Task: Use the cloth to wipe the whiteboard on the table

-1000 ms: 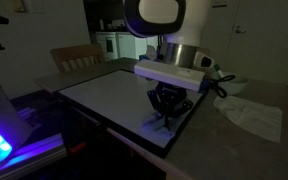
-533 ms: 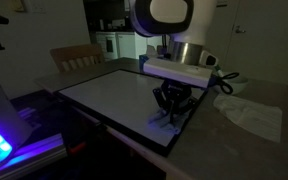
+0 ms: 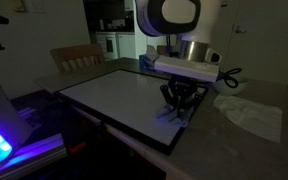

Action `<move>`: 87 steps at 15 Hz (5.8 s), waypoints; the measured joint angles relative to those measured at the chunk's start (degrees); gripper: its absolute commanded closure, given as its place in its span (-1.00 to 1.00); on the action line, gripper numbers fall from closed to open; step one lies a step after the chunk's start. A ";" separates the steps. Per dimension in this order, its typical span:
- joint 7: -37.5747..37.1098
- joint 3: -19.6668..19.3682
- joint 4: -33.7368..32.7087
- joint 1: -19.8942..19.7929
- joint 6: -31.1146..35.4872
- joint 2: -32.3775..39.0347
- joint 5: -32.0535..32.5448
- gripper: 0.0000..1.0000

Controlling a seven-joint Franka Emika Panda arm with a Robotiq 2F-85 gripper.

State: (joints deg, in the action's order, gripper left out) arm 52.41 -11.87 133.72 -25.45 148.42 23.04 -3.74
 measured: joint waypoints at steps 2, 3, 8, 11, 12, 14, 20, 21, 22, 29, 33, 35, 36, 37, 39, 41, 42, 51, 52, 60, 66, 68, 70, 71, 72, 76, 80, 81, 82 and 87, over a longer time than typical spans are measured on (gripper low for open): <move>0.00 0.52 -1.47 0.00 -0.20 0.86 -0.01 0.96; 0.00 0.76 -2.26 0.00 -0.35 1.28 -0.01 0.96; 0.00 1.81 -6.04 -0.19 -1.78 3.29 -0.16 0.96; -0.03 2.43 -8.43 -0.47 -3.16 4.50 -0.16 0.96; -0.06 2.61 -9.16 -0.48 -3.46 4.91 -0.16 0.96; -0.08 2.93 -10.73 -0.48 -4.25 5.73 -0.16 0.96; -0.87 4.32 -16.15 -0.46 -6.40 8.58 -0.16 0.96; -1.23 4.59 -17.29 -0.45 -6.96 9.15 -0.16 0.96; -1.64 4.91 -18.46 -0.44 -7.36 9.79 -0.16 0.96; -3.68 6.87 -26.14 -0.27 -9.83 13.81 -0.15 0.82; -3.71 6.99 -27.22 -0.23 -10.65 14.36 -0.14 0.96; -3.71 6.99 -27.29 -0.24 -10.72 14.33 -0.14 0.96; -3.71 6.99 -27.28 -0.24 -10.72 14.29 -0.14 0.96; -3.71 6.99 -27.26 -0.24 -10.67 14.29 -0.15 0.96; -3.73 7.15 -27.25 -0.24 -10.42 14.27 -0.16 0.96; -3.73 7.62 -27.26 -0.14 -10.02 14.26 -0.16 0.96; -3.73 7.92 -27.28 0.02 -9.84 14.26 -0.15 0.96; -5.54 9.53 -27.72 2.74 -8.25 14.44 -0.13 0.96; -6.56 9.53 -27.73 2.95 -8.25 14.44 -0.12 0.96; -13.77 9.44 -24.80 4.42 -8.48 12.78 0.23 0.96; -14.65 9.05 -17.72 4.50 -8.54 8.25 1.95 0.96; -14.39 8.96 -15.10 4.24 -8.41 6.92 1.95 0.96; -14.06 8.95 -12.74 3.90 -7.82 5.84 1.91 0.96; -13.98 8.95 -11.82 3.75 -7.03 5.40 1.71 0.96; -13.94 8.95 -11.00 3.63 -5.95 4.93 1.61 0.82; -13.97 8.95 -10.84 3.70 -5.84 4.78 1.62 0.96; -14.16 8.74 -10.56 3.71 -5.87 4.78 1.72 0.96; -14.16 8.53 -10.34 3.72 -5.91 4.72 1.77 0.96; -14.15 8.27 -10.02 3.72 -5.97 4.53 1.86 0.96; -13.96 6.56 -6.54 3.76 -7.39 2.56 3.70 0.96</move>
State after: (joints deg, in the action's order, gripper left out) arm 38.45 -5.31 127.17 -21.69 141.03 25.60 -0.04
